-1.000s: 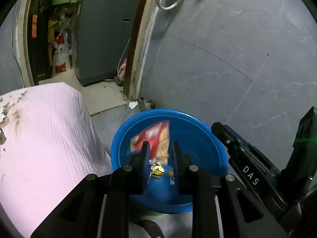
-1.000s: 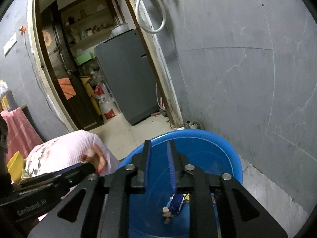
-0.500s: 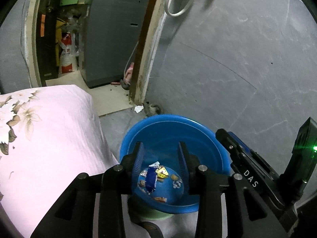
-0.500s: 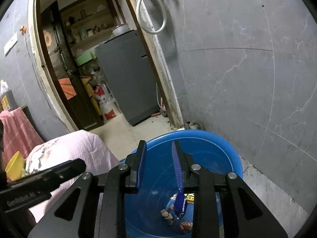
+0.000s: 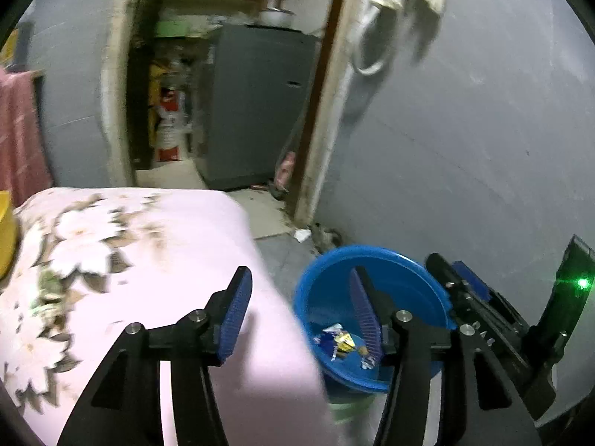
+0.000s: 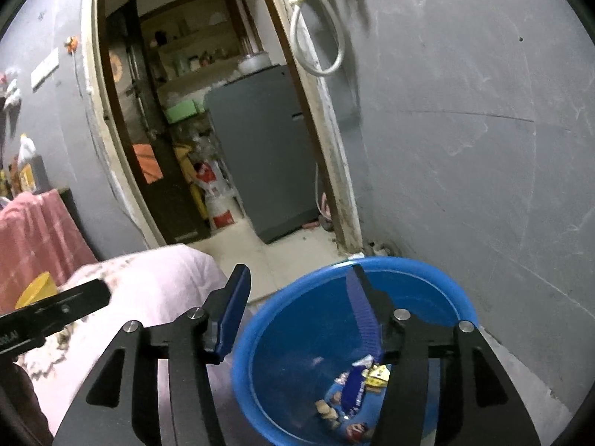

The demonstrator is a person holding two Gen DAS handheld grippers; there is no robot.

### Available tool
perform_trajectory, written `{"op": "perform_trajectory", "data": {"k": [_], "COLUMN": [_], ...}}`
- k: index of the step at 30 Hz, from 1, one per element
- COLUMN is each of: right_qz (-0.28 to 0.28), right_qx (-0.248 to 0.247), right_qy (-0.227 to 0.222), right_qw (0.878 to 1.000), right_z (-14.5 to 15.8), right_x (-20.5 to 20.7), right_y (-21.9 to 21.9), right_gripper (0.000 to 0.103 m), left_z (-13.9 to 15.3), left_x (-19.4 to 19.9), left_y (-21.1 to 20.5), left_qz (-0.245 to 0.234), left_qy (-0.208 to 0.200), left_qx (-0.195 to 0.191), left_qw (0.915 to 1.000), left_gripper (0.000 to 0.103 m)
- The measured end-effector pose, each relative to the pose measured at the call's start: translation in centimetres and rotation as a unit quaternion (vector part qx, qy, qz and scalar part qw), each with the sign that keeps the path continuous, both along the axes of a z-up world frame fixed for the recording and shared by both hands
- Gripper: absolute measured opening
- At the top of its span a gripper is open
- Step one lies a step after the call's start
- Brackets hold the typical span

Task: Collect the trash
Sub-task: 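Lift both open tools away from the bucket and move back over the table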

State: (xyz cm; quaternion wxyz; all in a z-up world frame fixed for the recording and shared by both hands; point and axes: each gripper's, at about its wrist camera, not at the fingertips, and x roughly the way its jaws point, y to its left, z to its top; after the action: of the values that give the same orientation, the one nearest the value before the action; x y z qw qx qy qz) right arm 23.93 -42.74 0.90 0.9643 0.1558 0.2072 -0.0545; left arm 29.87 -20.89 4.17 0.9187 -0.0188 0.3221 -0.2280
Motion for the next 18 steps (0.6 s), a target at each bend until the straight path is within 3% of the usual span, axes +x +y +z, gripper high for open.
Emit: {"op": "perform_trajectory", "data": {"k": [9,11,13,15,18], "right_qz": [0.066,0.080,0.099,0.120,0.146], "right_qx": [-0.025,-0.033,-0.039,-0.035,-0.032], "right_qy": [-0.087,-0.109,-0.135,-0.158,-0.190], "right_qw": [0.994,0.990,0.985,0.979,0.970], "right_z": [1.9,2.4,2.9,3.2,3.7], "right_x": [-1.1,-1.5,-2.1,-2.6,-3.1], "right_y": [4.5,5.5,6.9,7.9,9.1], "right_gripper": [0.083,0.087,0.096,0.103,0.103], "left_z": [2.5,3.1,3.4,3.9,4.3], "left_x": [-3.2,-4.4,-5.9,-6.9,-8.5], "left_y": [8.2,9.6,10.9,12.3,14.7], "left_qz": [0.105,0.124,0.143,0.165,0.192], "left_qy": [-0.053,-0.077,-0.100,-0.125,-0.154], "left_qx": [-0.013,-0.015,-0.017,-0.024,-0.035], "left_qw": [0.9929,0.9892,0.9845,0.9781,0.9685], "left_gripper": [0.059,0.066,0.081,0.083,0.101]}}
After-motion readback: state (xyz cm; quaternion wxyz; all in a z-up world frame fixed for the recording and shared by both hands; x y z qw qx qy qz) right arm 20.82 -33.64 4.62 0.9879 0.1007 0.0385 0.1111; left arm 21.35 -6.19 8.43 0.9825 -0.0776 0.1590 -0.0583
